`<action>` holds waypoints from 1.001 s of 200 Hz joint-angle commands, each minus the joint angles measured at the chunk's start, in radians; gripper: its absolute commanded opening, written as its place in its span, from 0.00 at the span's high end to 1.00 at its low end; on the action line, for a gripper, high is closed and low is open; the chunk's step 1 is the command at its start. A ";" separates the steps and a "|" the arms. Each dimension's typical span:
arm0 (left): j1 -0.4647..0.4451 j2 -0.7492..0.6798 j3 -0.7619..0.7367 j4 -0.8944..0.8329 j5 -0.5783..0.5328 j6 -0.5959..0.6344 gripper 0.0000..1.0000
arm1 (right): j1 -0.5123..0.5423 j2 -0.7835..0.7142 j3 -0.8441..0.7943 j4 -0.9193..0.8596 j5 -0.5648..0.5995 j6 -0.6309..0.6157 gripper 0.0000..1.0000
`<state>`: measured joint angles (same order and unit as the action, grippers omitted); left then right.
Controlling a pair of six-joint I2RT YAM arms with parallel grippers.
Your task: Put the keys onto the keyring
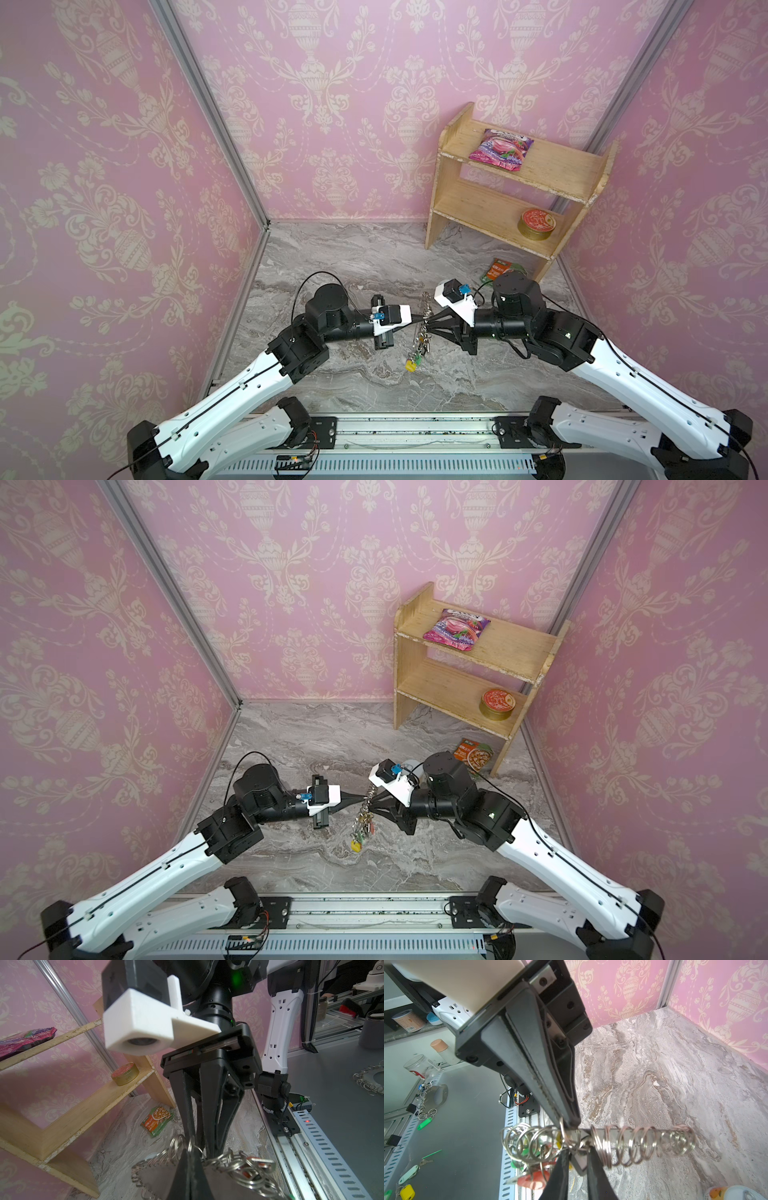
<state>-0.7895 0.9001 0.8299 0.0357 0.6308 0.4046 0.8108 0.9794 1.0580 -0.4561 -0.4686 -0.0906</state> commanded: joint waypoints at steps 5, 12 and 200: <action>-0.005 -0.023 -0.008 0.093 -0.002 -0.031 1.00 | -0.005 -0.001 -0.014 0.022 -0.018 0.018 0.78; -0.005 -0.023 -0.007 0.095 0.000 -0.033 1.00 | -0.004 -0.002 -0.015 0.024 -0.016 0.018 0.77; -0.004 -0.012 -0.155 0.550 -0.077 -0.207 1.00 | 0.039 0.021 -0.110 0.161 -0.079 0.078 1.00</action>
<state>-0.7952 0.8814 0.6655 0.3679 0.5701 0.2672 0.8192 0.9707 0.9771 -0.3374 -0.4847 -0.0471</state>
